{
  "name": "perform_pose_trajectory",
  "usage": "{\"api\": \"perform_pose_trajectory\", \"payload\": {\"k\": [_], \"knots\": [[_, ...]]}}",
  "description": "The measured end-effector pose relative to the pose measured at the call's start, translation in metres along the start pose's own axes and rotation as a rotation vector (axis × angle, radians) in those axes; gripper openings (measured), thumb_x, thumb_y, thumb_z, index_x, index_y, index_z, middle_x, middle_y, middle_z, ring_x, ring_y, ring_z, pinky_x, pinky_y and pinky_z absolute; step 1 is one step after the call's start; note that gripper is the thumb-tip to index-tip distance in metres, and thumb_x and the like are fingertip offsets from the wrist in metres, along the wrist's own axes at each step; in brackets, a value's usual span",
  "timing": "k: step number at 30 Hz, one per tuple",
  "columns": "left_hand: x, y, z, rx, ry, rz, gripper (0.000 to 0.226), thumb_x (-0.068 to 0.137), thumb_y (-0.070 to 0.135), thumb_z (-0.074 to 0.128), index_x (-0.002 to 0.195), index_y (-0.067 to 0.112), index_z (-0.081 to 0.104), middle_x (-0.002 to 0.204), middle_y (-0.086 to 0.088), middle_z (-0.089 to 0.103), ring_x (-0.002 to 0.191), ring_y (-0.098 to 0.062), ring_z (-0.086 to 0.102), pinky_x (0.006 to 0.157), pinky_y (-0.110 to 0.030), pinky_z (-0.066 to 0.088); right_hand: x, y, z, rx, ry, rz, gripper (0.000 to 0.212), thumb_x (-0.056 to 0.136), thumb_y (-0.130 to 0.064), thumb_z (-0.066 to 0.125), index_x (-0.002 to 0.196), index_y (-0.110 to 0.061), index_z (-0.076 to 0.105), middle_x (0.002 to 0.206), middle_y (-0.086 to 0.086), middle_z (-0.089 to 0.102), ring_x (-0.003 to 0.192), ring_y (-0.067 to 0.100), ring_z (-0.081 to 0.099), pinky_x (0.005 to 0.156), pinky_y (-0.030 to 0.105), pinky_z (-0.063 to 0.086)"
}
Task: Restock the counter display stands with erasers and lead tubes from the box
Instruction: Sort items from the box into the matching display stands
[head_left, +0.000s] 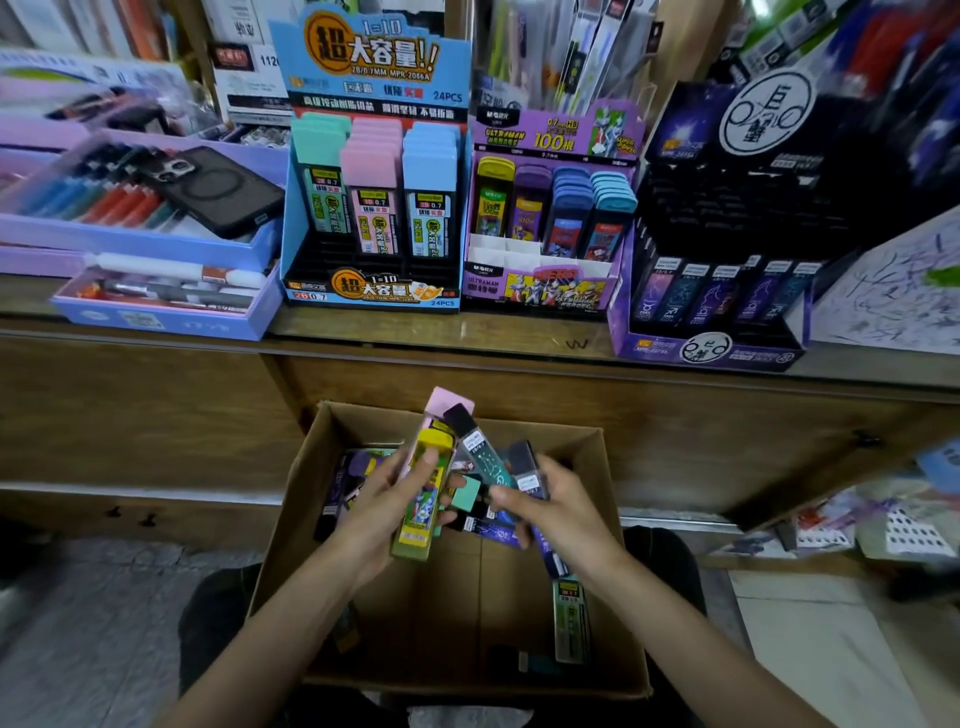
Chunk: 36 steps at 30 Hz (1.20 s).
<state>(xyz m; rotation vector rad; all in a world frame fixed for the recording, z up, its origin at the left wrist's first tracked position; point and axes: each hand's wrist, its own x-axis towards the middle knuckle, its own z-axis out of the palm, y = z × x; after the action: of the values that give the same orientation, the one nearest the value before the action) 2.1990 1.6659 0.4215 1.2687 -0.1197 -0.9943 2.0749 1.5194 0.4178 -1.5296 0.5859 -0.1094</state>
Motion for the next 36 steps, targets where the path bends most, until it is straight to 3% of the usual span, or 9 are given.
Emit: {"api": "perform_pose_trajectory", "payload": {"k": [4,9,12,14,16,19,25,31,36], "knots": [[-0.002,0.005,0.024,0.057,0.078,0.148,0.030,0.080,0.017,0.065,0.108,0.012,0.057,0.097,-0.011,0.070,0.084,-0.023,0.068,0.070,-0.034,0.058,-0.006,-0.002,0.010,0.050,-0.029,0.003,0.030,0.083,-0.020,0.070,0.110,-0.018,0.059,0.081,-0.001,0.071,0.072,0.017,0.062,0.047,0.024,0.044],[-0.002,0.007,0.032,0.067,0.097,0.159,0.027,0.081,0.011,0.067,0.106,0.017,0.057,0.102,-0.010,0.069,0.092,-0.024,0.067,0.073,-0.032,0.055,-0.011,-0.008,0.012,-0.005,-0.046,-0.008,0.029,0.088,-0.040,0.060,0.114,-0.027,0.057,0.086,-0.004,0.067,0.058,0.007,0.055,0.048,0.021,0.042],[-0.004,0.008,0.036,0.073,0.060,0.175,0.035,0.075,0.018,0.069,0.108,0.019,0.059,0.101,-0.008,0.070,0.090,-0.020,0.069,0.068,-0.027,0.056,-0.013,-0.011,0.004,0.058,0.060,0.088,0.037,0.091,-0.052,0.042,0.123,-0.034,0.046,0.110,-0.011,0.058,0.076,-0.004,0.061,0.068,0.019,0.051],[-0.005,0.010,0.039,0.091,0.045,0.204,0.042,0.068,0.025,0.071,0.108,0.020,0.060,0.101,-0.006,0.070,0.094,-0.023,0.068,0.072,-0.031,0.055,-0.015,-0.019,-0.009,0.094,0.116,0.100,0.023,0.096,-0.044,0.040,0.114,-0.033,0.049,0.102,-0.006,0.058,0.076,0.003,0.061,0.075,0.028,0.050],[-0.005,0.012,0.042,0.105,0.029,0.235,0.044,0.064,0.029,0.072,0.106,0.021,0.061,0.098,-0.005,0.071,0.096,-0.025,0.067,0.076,-0.036,0.054,-0.019,-0.032,-0.023,0.140,0.126,0.039,0.010,0.099,-0.027,0.039,0.099,-0.024,0.049,0.084,0.002,0.056,0.052,0.008,0.053,0.058,0.029,0.045],[-0.005,0.015,0.048,0.147,0.011,0.280,0.044,0.064,0.029,0.072,0.106,0.022,0.062,0.097,-0.002,0.072,0.097,-0.023,0.067,0.079,-0.038,0.054,-0.027,-0.055,-0.047,0.190,0.145,-0.084,0.007,0.098,-0.012,0.041,0.096,-0.013,0.048,0.078,0.004,0.054,0.048,0.011,0.052,0.048,0.023,0.044],[-0.001,0.038,0.075,0.164,-0.036,0.377,0.045,0.062,0.029,0.073,0.104,0.019,0.060,0.091,-0.002,0.072,0.089,-0.022,0.069,0.064,-0.027,0.056,-0.041,-0.102,-0.102,-0.055,0.262,-0.400,0.014,0.089,-0.004,0.056,0.101,-0.005,0.063,0.092,0.008,0.070,0.086,0.014,0.067,0.075,0.018,0.051],[0.008,0.068,0.101,0.205,-0.036,0.480,0.041,0.062,0.032,0.072,0.100,0.024,0.061,0.089,0.007,0.073,0.087,-0.008,0.068,0.076,-0.026,0.050,-0.035,-0.156,-0.170,-0.214,0.515,-0.603,0.011,0.088,-0.011,0.062,0.092,-0.021,0.066,0.083,-0.008,0.067,0.078,0.008,0.064,0.071,0.020,0.053],[0.015,0.078,0.113,0.265,-0.038,0.522,0.037,0.060,0.041,0.073,0.094,0.031,0.064,0.087,0.011,0.070,0.086,-0.007,0.065,0.076,-0.027,0.046,-0.022,-0.171,-0.199,-0.306,0.529,-0.626,0.013,0.088,-0.008,0.063,0.092,-0.020,0.066,0.080,-0.014,0.067,0.072,0.002,0.063,0.068,0.018,0.053]]}}
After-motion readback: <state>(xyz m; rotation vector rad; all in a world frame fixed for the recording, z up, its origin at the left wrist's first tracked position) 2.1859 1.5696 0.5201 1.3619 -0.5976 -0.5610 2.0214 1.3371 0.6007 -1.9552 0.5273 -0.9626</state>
